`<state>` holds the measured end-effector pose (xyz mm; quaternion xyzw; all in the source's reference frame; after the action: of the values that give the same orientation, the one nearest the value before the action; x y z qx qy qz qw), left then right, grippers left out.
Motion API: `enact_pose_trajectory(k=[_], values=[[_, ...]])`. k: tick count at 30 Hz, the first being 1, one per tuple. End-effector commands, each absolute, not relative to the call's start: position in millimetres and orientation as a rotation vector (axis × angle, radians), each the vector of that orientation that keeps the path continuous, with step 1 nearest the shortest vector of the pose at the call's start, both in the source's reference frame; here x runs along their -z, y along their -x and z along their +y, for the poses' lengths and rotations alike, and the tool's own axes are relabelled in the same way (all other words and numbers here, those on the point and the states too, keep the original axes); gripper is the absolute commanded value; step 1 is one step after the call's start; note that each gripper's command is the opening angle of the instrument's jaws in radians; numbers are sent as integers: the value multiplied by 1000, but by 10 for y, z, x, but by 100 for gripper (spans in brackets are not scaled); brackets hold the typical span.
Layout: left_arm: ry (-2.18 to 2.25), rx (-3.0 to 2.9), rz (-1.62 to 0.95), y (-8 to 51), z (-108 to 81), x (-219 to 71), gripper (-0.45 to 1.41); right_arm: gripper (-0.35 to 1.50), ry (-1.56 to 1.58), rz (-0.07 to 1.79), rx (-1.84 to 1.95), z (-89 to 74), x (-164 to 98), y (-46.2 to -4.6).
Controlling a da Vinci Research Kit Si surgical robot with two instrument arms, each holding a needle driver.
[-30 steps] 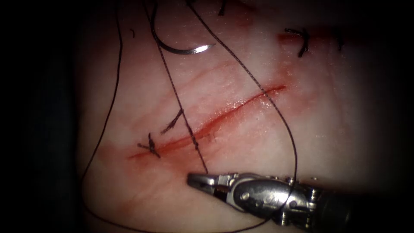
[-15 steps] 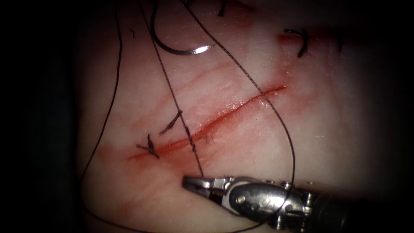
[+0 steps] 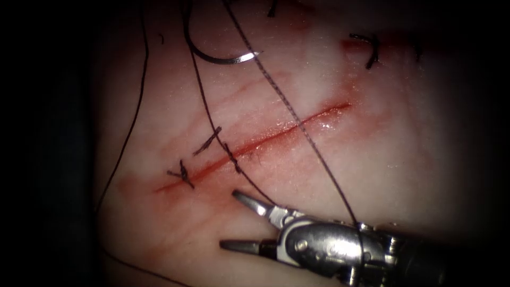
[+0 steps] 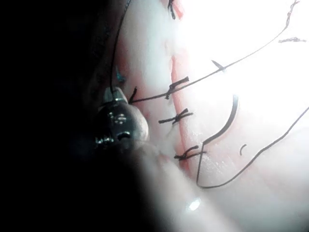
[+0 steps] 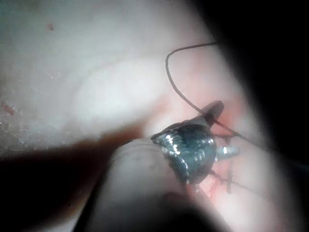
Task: Wound Closure
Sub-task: With the left hand, loop the suture a single time clockwise around the right hand.
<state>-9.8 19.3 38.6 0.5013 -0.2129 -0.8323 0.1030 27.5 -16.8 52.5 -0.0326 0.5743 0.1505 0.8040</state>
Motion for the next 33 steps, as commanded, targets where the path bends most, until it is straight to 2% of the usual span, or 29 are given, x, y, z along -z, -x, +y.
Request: enact_pose_trajectory(k=[1,4,6,7,9,13,14,16,17,18,25,33], values=[[-1529,2422,-597,104,194,-382,-35,136,63,1235,-320,-161,-524,-277],[-1650,2339,-505,108,167,-370,-35,135,21,1257,-294,-157,-519,-270],[-1747,2276,-416,112,140,-359,-35,116,-44,1289,-264,-151,-517,-264],[-1747,2276,-416,112,140,-359,-35,116,-44,1289,-264,-151,-517,-264],[-1805,2230,-367,115,122,-351,-35,89,-100,1300,-226,-146,-520,-264],[-1867,2191,-320,125,96,-339,-35,83,-198,1283,-217,-135,-531,-276],[-1871,2190,-315,128,91,-337,-35,73,-219,1285,-212,-132,-534,-278],[-1877,2189,-308,134,80,-333,-35,37,-247,1296,-189,-123,-541,-287],[-1885,2190,-297,136,76,-332,-35,7,-266,1298,-193,-119,-545,-292],[-1895,2194,-281,139,69,-331,-35,-35,-284,1301,-191,-113,-549,-298],[-1926,2212,-208,145,11,-348,-35,-35,-332,1337,-209,-68,-579,-333],[-1936,2225,-168,154,-14,-364,-35,-35,-409,1438,-333,-48,-585,-351]])
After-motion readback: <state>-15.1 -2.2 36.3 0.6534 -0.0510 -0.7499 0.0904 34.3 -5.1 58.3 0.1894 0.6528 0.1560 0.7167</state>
